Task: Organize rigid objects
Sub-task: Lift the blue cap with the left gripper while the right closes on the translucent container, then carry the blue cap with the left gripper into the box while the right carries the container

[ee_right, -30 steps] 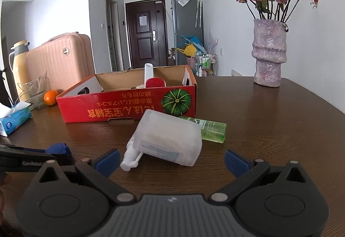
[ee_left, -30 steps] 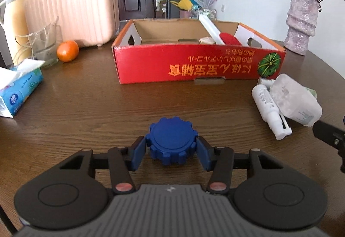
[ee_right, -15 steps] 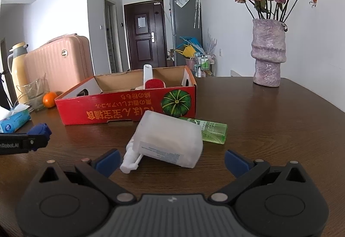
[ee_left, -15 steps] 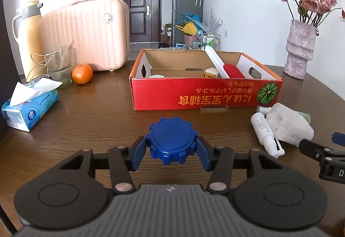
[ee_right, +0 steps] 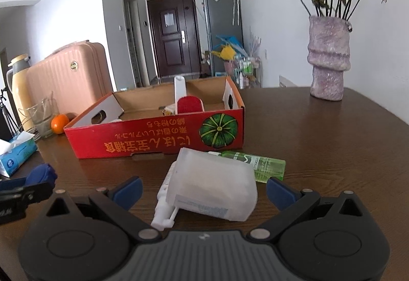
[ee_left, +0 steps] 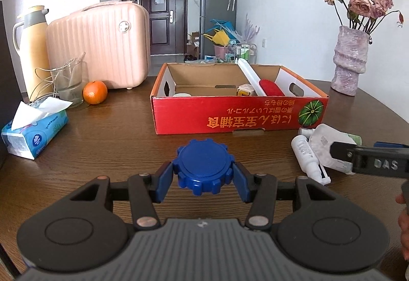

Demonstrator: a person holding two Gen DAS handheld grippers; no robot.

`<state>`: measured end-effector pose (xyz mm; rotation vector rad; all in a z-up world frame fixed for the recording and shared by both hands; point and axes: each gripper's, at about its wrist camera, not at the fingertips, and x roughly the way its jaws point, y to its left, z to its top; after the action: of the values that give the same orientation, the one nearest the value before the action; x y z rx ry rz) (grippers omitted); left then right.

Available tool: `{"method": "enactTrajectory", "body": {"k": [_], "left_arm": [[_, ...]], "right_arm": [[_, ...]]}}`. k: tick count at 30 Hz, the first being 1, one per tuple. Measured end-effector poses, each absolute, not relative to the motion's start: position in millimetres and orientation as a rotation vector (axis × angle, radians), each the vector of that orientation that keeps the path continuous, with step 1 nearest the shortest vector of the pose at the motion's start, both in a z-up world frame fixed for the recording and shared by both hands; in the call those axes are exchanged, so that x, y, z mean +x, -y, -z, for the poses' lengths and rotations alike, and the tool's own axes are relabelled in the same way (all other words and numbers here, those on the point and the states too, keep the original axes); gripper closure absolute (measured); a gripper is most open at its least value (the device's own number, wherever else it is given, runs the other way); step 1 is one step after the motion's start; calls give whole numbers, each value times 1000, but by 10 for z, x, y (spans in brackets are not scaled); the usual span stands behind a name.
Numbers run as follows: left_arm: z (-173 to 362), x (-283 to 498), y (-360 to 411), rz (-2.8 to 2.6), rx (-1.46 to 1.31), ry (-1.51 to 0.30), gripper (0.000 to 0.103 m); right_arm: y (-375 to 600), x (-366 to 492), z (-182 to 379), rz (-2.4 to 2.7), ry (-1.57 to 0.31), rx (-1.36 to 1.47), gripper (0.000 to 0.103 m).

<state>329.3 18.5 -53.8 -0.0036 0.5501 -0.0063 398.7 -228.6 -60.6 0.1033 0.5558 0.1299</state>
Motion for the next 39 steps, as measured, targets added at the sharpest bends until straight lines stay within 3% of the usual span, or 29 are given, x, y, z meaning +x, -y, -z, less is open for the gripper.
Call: {"method": "enactTrajectory", "body": {"k": [22, 24, 25, 39], "left_arm": [[551, 3314, -185, 1, -2, -556, 51], [552, 3314, -185, 0, -1, -555, 51], [553, 3315, -186, 0, -1, -555, 51], [554, 3308, -189, 0, 0, -548, 51]], "right_arm": [[2373, 4432, 826, -96, -653, 261, 0], [2391, 4446, 837, -102, -657, 280, 9], [2393, 4447, 840, -111, -662, 285, 21], [2359, 4163, 689, -109, -538, 240, 21]]}}
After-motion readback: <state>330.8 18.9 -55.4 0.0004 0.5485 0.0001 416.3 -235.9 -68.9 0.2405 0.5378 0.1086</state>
